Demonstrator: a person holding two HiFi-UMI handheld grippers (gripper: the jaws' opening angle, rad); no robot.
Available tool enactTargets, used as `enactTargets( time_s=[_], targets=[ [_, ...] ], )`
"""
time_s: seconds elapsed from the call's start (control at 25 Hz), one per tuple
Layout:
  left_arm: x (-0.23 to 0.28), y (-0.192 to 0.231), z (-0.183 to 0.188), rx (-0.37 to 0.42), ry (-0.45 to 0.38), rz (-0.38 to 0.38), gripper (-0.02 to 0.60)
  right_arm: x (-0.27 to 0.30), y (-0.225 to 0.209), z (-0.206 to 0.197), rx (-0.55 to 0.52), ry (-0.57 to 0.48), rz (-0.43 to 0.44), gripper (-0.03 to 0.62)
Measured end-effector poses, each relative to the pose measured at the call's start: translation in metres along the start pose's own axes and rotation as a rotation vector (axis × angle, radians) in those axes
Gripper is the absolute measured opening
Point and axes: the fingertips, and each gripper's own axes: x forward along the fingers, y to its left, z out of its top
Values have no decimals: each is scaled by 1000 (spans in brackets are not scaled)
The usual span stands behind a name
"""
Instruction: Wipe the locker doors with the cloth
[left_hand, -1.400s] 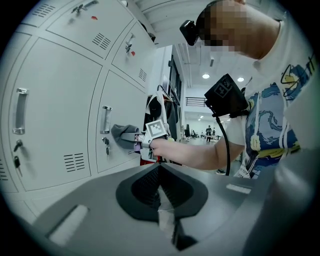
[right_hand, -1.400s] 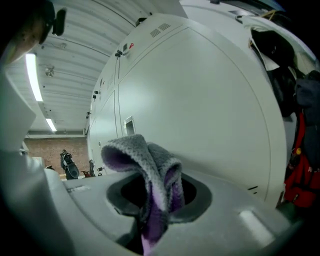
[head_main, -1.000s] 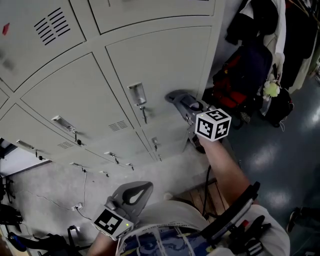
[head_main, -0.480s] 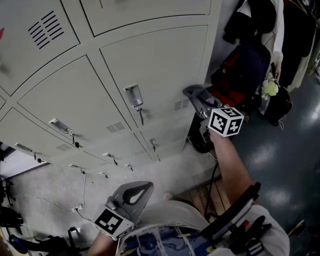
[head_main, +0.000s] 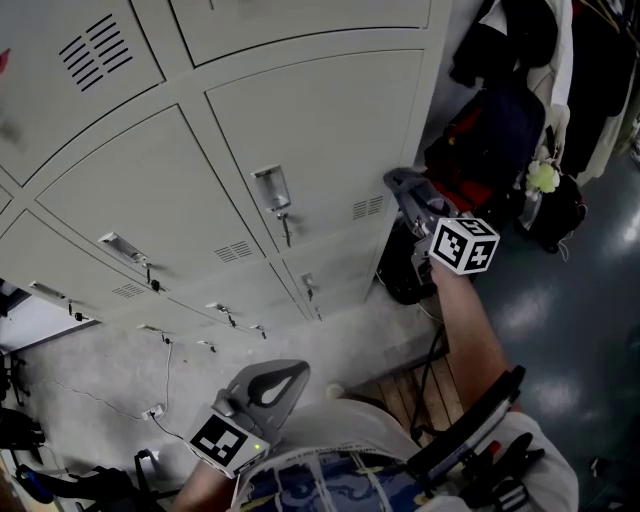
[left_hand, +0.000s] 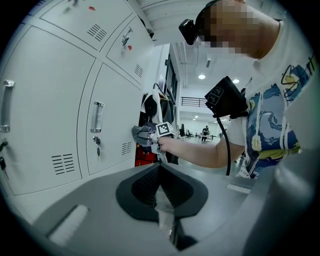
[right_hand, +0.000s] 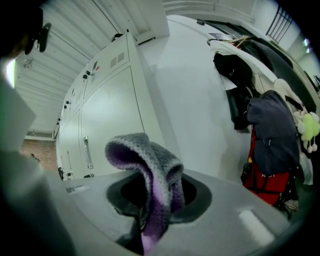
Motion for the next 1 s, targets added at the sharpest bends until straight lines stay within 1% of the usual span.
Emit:
enactTargets(
  time_s=[0.12,0.2,0.4,0.52,0.68,0.88,1.0],
  targets=[
    [-2,2,-3,-16,7,8,2,-4,10,-10,-40,23,-2,91],
    [-3,2,-2,-14,-3,7,2,-5,23,-18,-48,40,17,91],
    [-6,-1,-2,-12,-10,2,2,4,67,-50,-61,103,100,91],
    [-9,0,-3,-18,-10,14,2,14,99,-70,-81,150,162,91],
    [-16,0,-2,-5,-19,26,2,30,136,-93,-99,206,232,91],
    [-27,5,-6,-31,-21,68,2,48,176,-111,-133,261,302,91],
    [-32,7,-10,-26,-11,83,2,55,189,-116,-142,278,324,91]
  ],
)
